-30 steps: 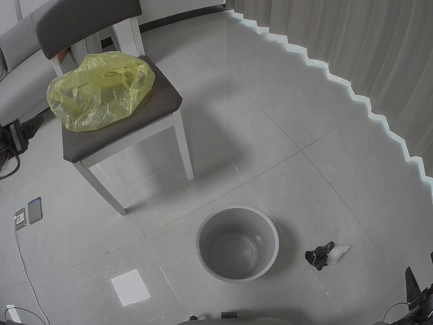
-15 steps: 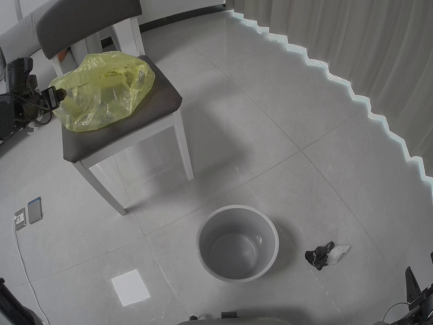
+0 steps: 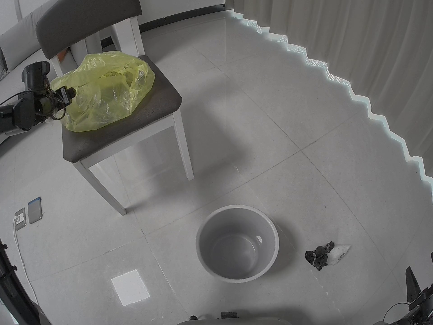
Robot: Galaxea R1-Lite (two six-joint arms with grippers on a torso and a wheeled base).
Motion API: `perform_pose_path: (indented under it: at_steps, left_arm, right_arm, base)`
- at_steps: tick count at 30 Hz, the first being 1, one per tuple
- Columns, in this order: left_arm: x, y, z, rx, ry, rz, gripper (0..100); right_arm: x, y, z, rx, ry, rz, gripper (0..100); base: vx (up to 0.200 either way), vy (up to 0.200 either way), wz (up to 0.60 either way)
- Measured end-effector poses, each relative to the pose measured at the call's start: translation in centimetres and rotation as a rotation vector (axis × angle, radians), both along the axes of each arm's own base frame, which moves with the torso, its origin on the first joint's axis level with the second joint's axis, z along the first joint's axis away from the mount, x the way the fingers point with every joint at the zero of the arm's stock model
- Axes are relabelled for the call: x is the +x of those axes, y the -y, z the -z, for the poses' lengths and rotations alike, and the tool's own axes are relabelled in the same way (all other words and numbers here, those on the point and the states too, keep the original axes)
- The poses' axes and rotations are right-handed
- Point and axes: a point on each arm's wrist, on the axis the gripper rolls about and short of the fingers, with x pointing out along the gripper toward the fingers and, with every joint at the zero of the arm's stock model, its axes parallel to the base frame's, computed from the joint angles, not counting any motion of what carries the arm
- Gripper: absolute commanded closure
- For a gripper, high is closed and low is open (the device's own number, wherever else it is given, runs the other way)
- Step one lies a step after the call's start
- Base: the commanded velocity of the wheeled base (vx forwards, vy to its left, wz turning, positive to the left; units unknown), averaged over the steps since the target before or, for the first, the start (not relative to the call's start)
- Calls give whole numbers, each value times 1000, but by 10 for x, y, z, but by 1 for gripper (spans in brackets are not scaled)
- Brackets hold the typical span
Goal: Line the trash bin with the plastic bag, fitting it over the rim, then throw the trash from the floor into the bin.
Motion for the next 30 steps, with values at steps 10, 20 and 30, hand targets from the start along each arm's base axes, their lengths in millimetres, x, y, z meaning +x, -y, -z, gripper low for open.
perform_pose_path:
  at_steps: [10,20,30]
  left_arm:
    - [20,-2,15,-5,-19,6,0]
    - [28,-10,24,-10,-42,-11,0]
    - [31,-12,21,-14,-59,-15,100]
  right_arm:
    - [0,0,0,0,-1,2,0]
    - [0,0,0,0,-1,2,0]
    - [0,0,0,-10,-2,-3,0]
  base:
    - [0,0,0]
    - [0,0,0]
    - [0,0,0]
